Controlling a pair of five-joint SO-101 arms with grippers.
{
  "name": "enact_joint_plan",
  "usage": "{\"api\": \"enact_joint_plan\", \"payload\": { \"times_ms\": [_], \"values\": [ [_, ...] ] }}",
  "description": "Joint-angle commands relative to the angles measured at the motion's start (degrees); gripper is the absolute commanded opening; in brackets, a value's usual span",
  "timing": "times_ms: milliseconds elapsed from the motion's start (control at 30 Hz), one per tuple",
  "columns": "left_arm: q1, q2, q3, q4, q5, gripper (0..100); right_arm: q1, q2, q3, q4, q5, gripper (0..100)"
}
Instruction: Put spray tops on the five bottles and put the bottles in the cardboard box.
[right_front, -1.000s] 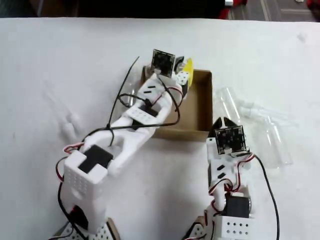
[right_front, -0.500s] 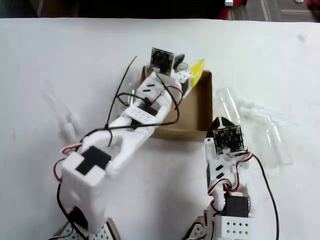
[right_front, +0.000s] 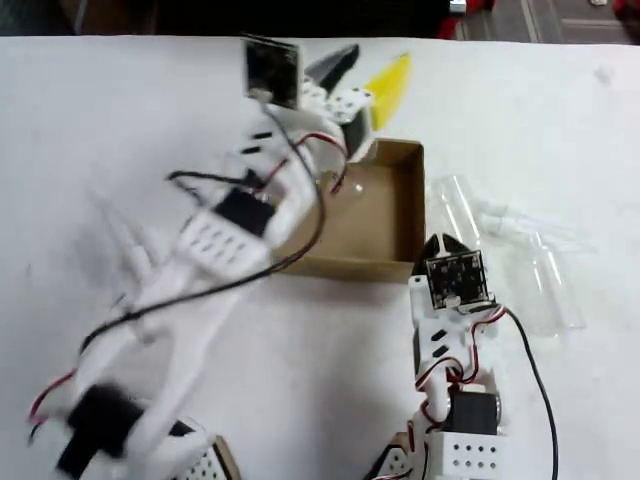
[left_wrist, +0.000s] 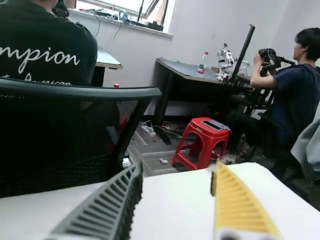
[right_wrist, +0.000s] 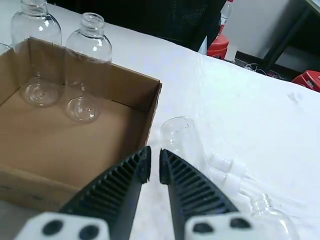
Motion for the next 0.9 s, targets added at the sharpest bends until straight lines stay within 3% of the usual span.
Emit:
{"api": "enact_joint_plan", "payload": {
  "times_ms": [0, 167, 433, 533, 633, 867],
  "values": [
    [0.40, -21.58, -3.78, 28.57, -2.99, 21, -0.31, -0.22, 0.44, -1.10, -0.18, 2.1],
    [-6.55, -33.89, -3.78, 47.47, -16.53, 21, -0.40, -0.22, 0.44, -1.10, -0.18, 2.1],
    [-29.41, -38.20, -3.16, 53.36, -15.38, 21, -0.48, -0.22, 0.44, -0.31, -0.18, 2.1],
    [-30.64, -38.02, -2.11, 56.18, -10.55, 22, -0.48, -0.22, 0.44, -0.31, -0.18, 2.1],
    [-28.79, -34.95, -0.70, 53.89, -15.03, 21, -0.48, -0.22, 0.44, -0.31, -0.18, 2.1],
    [-25.63, -6.55, -12.84, 55.65, -13.19, 21, -0.48, -0.22, 0.44, -0.31, -0.18, 2.1]
  ]
}}
